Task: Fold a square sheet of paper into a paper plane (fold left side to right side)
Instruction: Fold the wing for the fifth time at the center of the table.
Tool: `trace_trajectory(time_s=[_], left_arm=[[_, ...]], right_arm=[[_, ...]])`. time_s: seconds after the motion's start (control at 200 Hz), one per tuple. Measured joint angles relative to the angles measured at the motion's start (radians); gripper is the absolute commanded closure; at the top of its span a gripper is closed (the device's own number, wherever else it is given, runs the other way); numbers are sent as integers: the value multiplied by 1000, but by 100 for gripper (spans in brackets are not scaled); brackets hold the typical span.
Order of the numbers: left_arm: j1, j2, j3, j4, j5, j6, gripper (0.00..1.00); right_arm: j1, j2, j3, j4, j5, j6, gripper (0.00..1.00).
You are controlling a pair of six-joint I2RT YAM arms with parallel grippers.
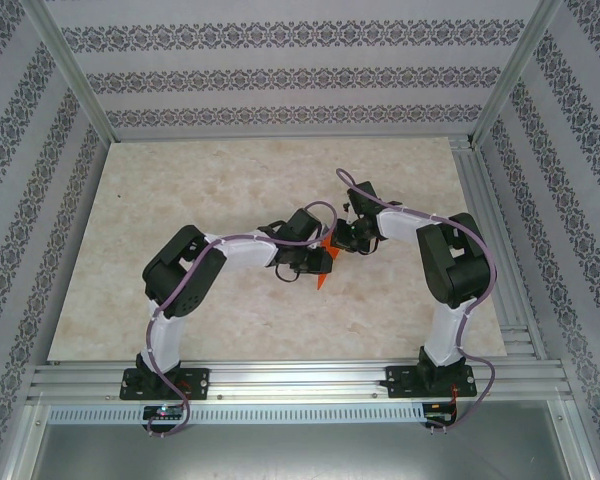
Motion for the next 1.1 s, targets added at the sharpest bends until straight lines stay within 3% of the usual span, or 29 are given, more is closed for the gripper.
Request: trace_trajectory(time_s=[0.3,1.099], left_arm=[[-24,0,2,-5,-57,14,76],[-25,-2,-11,10,-60,14,77]], right_arm=[[-3,6,31,-41,5,-5,89],[-51,48,82,-77,6,-57,89]])
